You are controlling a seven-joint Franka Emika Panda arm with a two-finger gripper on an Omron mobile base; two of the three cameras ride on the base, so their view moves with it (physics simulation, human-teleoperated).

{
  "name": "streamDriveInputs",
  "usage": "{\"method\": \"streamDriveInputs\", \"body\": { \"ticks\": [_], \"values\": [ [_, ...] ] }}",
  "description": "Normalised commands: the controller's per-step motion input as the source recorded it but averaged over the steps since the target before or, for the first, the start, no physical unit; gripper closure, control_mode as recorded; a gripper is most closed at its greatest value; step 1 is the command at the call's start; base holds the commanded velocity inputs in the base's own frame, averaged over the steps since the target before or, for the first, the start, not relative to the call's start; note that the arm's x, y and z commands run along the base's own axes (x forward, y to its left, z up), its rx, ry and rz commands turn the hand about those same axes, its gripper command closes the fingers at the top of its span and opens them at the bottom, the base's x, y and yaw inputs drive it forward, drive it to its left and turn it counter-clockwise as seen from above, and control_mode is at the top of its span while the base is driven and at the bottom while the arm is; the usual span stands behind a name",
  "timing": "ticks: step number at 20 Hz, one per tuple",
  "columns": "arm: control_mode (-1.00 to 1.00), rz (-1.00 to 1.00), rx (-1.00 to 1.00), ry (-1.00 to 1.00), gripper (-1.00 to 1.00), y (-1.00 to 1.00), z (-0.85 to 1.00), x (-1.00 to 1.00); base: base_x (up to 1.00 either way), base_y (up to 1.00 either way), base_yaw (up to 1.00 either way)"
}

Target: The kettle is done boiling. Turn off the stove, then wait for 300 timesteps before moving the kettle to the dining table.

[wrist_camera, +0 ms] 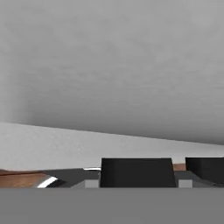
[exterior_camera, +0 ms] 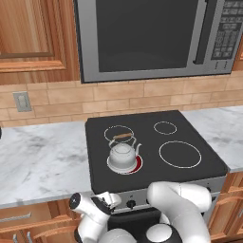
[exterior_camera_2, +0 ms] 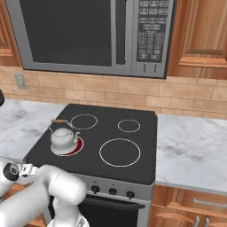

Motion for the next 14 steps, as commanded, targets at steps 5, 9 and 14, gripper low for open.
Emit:
{"method": "streamDriveInputs", "body": {
  "ticks": [5, 9, 14],
  "values": [
    [-1.00, 0.01, 0.27, 0.00, 1.00, -0.46, 0.00, 0.00, 0.00, 0.00, 0.00],
    [-1.00, 0.02, 0.26, 0.00, 1.00, -0.43, 0.00, 0.00, 0.00, 0.00, 0.00],
    [-1.00, 0.02, 0.25, 0.00, 1.00, -0.38, 0.00, 0.00, 0.00, 0.00, 0.00]
  ]
}}
